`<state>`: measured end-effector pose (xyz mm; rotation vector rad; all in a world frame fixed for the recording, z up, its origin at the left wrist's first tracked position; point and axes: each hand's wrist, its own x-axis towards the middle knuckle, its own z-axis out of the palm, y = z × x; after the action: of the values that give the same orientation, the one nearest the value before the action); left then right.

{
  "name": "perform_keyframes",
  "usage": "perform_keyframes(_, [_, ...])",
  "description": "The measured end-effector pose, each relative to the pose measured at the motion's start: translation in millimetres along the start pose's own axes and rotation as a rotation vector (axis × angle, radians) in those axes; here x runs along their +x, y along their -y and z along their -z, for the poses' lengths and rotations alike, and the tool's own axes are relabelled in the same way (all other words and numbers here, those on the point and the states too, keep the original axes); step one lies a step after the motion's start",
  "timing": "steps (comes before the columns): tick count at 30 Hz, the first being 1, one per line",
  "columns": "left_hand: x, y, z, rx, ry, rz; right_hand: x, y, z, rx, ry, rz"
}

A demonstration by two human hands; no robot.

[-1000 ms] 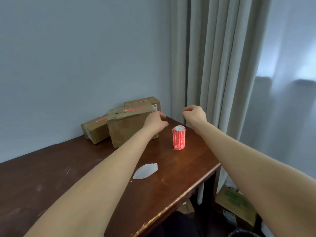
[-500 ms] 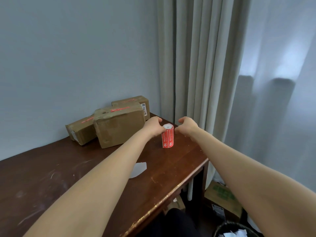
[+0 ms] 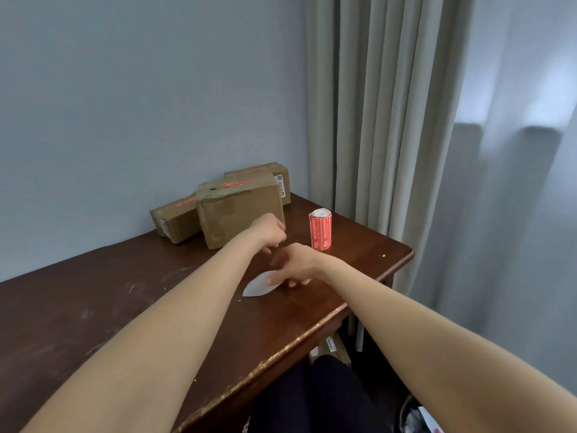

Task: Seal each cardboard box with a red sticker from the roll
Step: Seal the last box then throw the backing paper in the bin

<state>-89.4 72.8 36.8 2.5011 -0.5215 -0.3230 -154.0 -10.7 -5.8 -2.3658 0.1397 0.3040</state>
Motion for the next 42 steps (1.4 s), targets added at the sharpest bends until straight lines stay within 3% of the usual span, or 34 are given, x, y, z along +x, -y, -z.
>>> perform_keyframes(8, [-10, 11, 6, -0.036, 0.149, 0.023, -5, -7, 10, 0.302, -0.201, -0.063])
perform_keyframes(15, [-10, -20, -9, -0.254, 0.239, -0.072, -26, -35, 48, 0.581, -0.457, -0.112])
perform_keyframes(21, [-8, -57, -30, -0.334, 0.152, -0.206, -45, -57, 68, 0.778, -0.601, -0.143])
perform_keyframes(31, [-7, -89, -59, -0.364, 0.042, -0.224, -69, -83, 84, 1.131, -0.620, -0.168])
perform_keyframes(42, [-9, -102, -77, -0.578, 0.261, -0.238, -86, -102, 87, 1.266, -0.677, -0.198])
